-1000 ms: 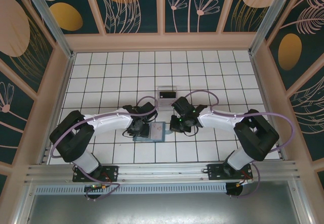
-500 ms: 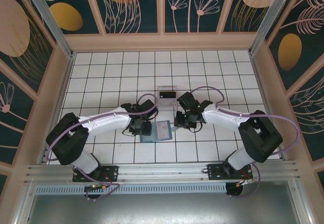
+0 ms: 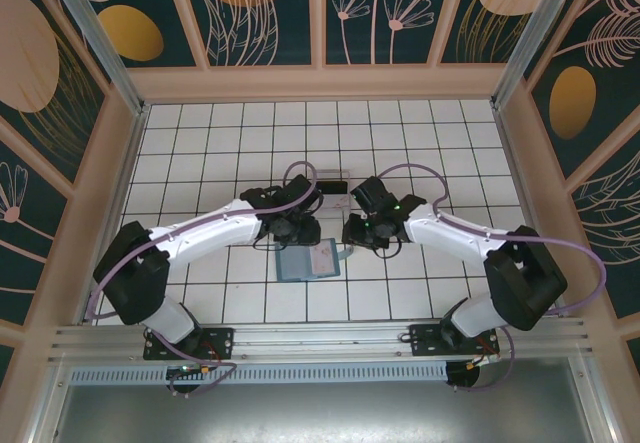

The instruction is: Take the credit cards out of the card holder

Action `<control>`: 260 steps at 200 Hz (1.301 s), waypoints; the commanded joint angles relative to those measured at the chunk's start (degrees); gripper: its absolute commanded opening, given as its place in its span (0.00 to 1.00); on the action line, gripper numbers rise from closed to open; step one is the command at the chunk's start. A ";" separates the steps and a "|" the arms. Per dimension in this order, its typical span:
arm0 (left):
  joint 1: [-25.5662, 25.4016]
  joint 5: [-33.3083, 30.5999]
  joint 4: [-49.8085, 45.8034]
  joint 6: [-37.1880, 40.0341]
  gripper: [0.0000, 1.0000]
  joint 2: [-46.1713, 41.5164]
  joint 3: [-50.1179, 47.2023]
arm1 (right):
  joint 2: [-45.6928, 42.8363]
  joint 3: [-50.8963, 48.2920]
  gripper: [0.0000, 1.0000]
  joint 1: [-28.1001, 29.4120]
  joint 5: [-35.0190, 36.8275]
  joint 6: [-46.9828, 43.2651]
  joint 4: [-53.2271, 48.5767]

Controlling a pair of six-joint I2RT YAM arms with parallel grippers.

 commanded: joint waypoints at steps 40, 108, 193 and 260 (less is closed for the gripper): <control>-0.16 7.76 14.55 -6.28 0.26 2.79 -9.03 | -3.91 0.91 0.32 0.86 0.56 2.77 -1.12; 0.50 7.96 19.90 -9.12 0.20 0.38 -17.36 | 0.22 2.72 0.32 4.69 -3.86 5.05 3.29; 1.17 7.49 21.97 -10.72 0.20 -2.42 -20.32 | 11.45 3.66 0.32 6.69 -3.62 4.00 6.22; 1.24 8.00 23.52 -11.92 0.24 -2.37 -20.71 | 14.39 2.23 0.24 6.83 -4.07 3.10 7.70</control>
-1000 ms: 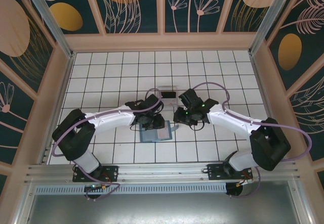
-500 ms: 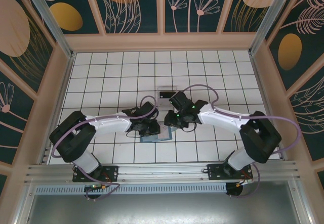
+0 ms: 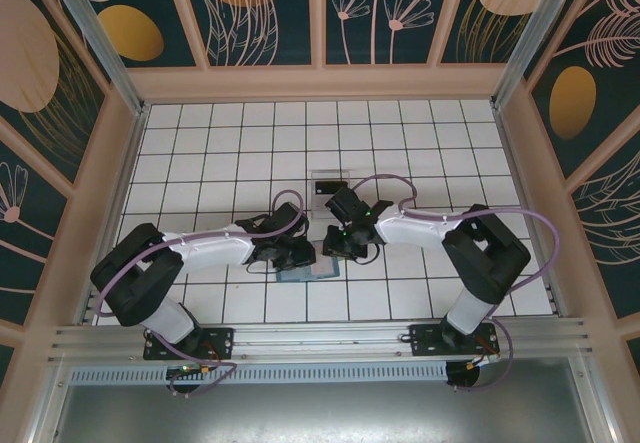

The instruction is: Take the credit cards out of the card holder

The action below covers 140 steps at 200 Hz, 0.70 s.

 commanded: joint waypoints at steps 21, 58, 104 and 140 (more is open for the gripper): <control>0.37 -0.06 0.56 -1.04 0.25 -0.67 -0.16 | 2.20 -0.42 0.21 0.42 0.36 -1.38 0.45; 0.32 -1.48 -1.99 -0.23 0.25 0.28 0.81 | 2.71 -0.89 0.17 0.42 0.49 -1.71 0.20; 0.29 -4.35 -5.92 1.21 0.22 0.69 2.04 | 2.51 -0.71 0.17 0.42 1.19 -1.97 -0.77; 0.29 -4.85 -7.32 2.10 0.22 1.02 2.22 | 2.36 -0.16 0.26 0.42 1.72 -2.22 -1.82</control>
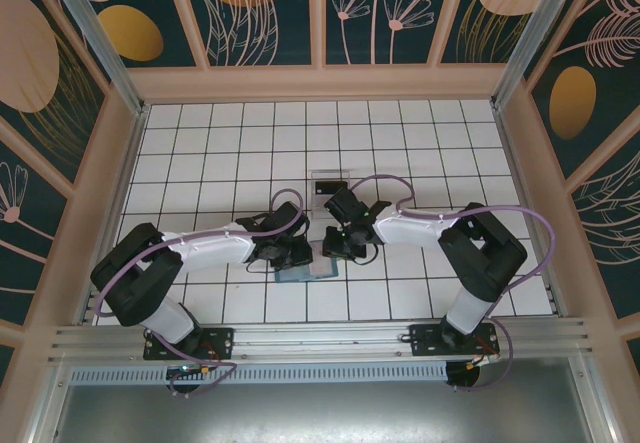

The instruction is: Take the credit cards out of the card holder

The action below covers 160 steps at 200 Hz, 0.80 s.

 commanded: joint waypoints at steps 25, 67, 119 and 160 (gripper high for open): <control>0.29 -0.27 -1.72 1.61 0.23 0.45 0.88 | 1.53 -0.09 0.24 0.30 1.54 -0.86 -2.71; 0.27 1.43 0.38 1.16 0.28 0.99 1.22 | 1.64 -0.03 0.16 0.35 1.19 -0.84 -2.58; 0.25 -1.66 -3.31 2.20 0.26 2.66 1.45 | 1.16 -0.15 0.19 0.32 1.63 -0.76 -3.28; 0.29 -5.74 -8.46 3.81 0.26 2.91 2.49 | 0.87 -0.27 0.24 0.33 1.96 -0.66 -3.65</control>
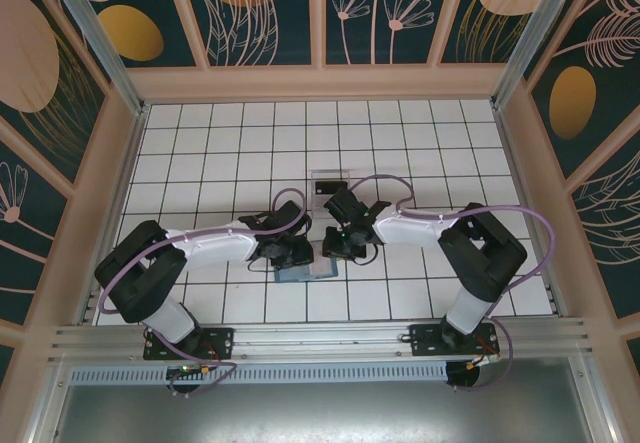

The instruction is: Take the credit cards out of the card holder

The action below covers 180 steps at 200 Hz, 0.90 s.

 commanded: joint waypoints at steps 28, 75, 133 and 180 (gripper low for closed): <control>0.35 -5.27 -7.26 2.20 0.24 0.60 0.74 | 0.69 -0.13 0.24 0.32 2.19 -0.34 -4.00; 0.27 -5.17 -7.56 1.92 0.21 -1.13 1.14 | 0.34 0.40 0.30 0.35 2.82 -0.25 -4.93; 0.34 -1.87 -3.77 0.44 0.25 -3.09 1.92 | -2.57 1.30 0.33 0.40 3.96 0.21 -6.42; 0.33 0.16 -1.91 0.09 0.27 -2.38 2.32 | -3.46 1.32 0.32 0.39 3.80 0.54 -6.52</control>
